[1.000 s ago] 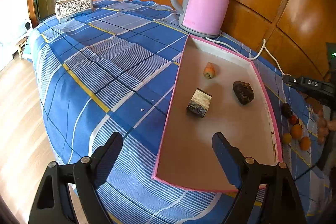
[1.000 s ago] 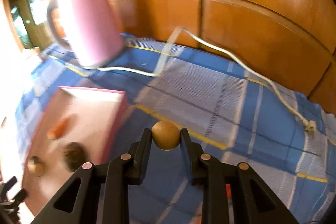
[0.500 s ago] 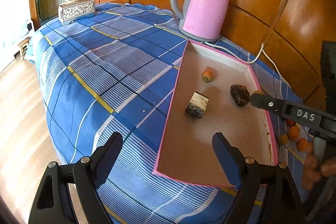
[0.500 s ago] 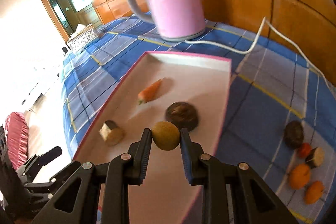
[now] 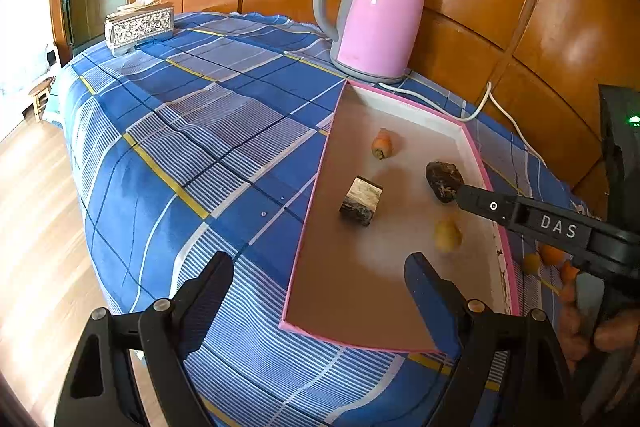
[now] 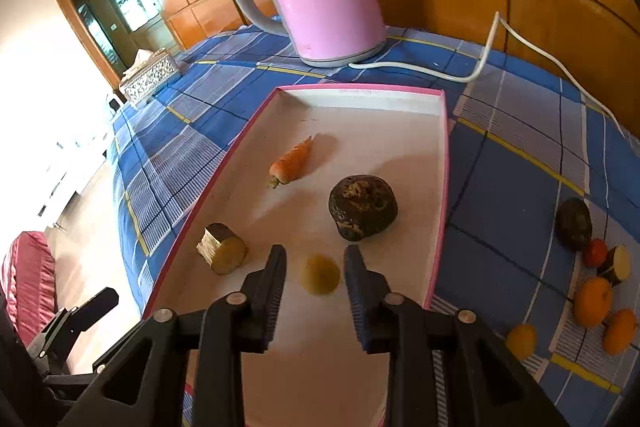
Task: Organize fruits
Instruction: 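Carry the yellow fruit into the tray and open the right gripper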
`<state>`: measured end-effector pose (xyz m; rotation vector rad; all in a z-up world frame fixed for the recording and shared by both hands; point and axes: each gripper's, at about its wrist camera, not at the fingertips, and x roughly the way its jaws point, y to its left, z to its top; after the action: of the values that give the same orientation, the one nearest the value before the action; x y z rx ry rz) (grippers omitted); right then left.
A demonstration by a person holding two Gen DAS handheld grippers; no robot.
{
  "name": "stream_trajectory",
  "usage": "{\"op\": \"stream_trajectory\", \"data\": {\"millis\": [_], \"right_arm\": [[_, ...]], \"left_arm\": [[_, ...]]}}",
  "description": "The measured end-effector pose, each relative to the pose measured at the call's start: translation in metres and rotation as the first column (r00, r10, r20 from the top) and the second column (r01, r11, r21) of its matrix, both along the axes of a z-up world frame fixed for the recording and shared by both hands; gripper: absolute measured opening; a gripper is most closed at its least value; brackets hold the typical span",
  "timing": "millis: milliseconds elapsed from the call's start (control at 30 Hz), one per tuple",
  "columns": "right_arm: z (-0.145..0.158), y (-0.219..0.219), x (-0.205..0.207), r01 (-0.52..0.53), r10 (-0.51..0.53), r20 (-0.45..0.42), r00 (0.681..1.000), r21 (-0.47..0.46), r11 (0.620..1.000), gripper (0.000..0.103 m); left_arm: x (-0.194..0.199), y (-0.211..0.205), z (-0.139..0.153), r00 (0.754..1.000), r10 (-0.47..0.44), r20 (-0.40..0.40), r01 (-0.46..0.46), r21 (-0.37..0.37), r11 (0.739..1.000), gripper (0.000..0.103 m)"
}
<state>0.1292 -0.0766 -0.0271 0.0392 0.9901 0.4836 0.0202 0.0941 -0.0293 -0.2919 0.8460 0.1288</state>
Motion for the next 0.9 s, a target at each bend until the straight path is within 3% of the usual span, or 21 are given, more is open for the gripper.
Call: {"op": "stream_trajectory", "data": {"millis": [333, 500, 733, 900], "right_arm": [[0.008, -0.023, -0.021, 0.088, -0.088, 0.04, 0.995, 0.008, 0.996, 0.039], [0.008, -0.048, -0.04, 0.194, -0.194, 0.062, 0.979, 0.005, 0.981, 0.042], [0.002, -0.09, -0.063, 0.32, -0.317, 0.085, 0.944, -0.016, 0.947, 0.042], [-0.004, -0.134, -0.081, 0.435, -0.429, 0.103, 0.897, -0.04, 0.9, 0.042]], "left_arm": [[0.0, -0.002, -0.001, 1.0, -0.008, 0.005, 0.008, 0.002, 1.0, 0.088], [-0.001, -0.009, -0.003, 1.0, -0.03, 0.001, 0.03, 0.017, 0.999, 0.088], [-0.002, -0.016, -0.002, 0.999, -0.053, 0.009, 0.053, 0.014, 0.999, 0.088], [-0.001, -0.02, -0.004, 0.997, -0.073, -0.002, 0.073, 0.005, 0.997, 0.088]]}}
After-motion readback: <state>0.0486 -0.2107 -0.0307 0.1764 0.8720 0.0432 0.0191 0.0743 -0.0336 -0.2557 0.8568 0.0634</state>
